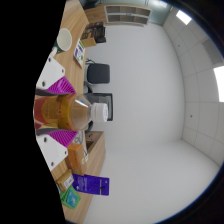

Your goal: Pour water

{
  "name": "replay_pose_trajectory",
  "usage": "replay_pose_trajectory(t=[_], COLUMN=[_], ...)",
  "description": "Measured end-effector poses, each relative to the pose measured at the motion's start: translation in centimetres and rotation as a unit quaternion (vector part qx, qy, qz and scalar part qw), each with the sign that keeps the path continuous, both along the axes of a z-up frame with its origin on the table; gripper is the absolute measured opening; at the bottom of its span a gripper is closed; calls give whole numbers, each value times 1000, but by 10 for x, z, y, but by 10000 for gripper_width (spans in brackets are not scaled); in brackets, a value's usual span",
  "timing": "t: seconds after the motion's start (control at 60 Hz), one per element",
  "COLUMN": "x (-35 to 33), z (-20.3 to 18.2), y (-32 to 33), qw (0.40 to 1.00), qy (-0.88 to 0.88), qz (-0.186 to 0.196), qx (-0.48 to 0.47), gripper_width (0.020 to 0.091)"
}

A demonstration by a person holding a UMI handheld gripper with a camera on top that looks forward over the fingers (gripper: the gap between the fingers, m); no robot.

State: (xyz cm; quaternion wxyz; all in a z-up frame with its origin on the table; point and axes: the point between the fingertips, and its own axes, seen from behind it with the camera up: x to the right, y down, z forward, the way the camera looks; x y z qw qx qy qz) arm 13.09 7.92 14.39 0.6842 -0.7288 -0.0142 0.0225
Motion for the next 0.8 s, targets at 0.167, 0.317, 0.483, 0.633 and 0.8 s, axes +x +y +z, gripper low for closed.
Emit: replay_pose_trajectory(t=[0.167,0.317,0.483,0.633,0.8], x=[16,20,29,32,33], z=[-33,-38,-40,-44,-14], y=[19,23,24,6,-57], qw=[998,1000,1000,997,998], qy=[-55,-29,11,41,28], qz=[1,2,3,8,11], qx=[-9,-4,-17,-66,-59], gripper_width=[465,477,587,841,838])
